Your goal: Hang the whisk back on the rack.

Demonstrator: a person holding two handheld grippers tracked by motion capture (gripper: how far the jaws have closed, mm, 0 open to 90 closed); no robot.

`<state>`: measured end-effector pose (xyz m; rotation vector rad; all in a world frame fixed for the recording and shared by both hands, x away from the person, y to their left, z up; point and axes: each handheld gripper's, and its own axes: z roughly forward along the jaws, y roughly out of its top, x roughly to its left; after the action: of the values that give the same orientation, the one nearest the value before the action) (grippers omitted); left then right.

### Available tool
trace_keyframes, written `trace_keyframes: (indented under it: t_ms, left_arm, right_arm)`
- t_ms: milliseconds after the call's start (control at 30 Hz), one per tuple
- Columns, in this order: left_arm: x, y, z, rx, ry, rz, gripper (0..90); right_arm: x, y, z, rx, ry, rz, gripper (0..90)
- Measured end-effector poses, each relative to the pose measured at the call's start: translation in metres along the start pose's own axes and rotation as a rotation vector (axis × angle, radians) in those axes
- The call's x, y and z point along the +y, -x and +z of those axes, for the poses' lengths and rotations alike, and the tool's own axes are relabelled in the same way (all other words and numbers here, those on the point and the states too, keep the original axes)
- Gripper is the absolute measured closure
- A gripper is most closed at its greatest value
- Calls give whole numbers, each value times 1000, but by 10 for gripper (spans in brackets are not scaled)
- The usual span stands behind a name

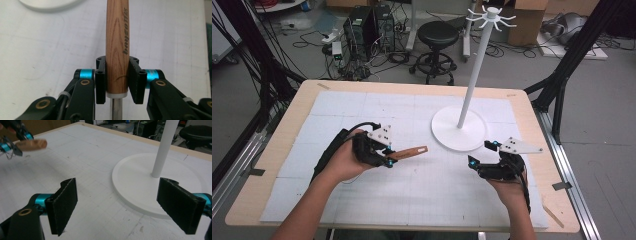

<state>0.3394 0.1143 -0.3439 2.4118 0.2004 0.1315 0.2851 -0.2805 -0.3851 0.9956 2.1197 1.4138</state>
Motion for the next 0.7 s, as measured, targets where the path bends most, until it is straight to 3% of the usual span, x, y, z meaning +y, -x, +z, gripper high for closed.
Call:
trace_keyframes:
  t_ms: [133, 467, 700]
  left_arm:
    - [12, -7, -9, 4, 44, -8, 712]
    - [47, -31, -36, -19, 246, -46, 711]
    - [79, -49, -47, -21, 329, -53, 711]
  right_arm:
    - [1, -1, 1, 1, 0, -7, 159]
    - [0, -1, 2, 5, -3, -6, 159]
    - [0, -1, 3, 5, -6, -17, 159]
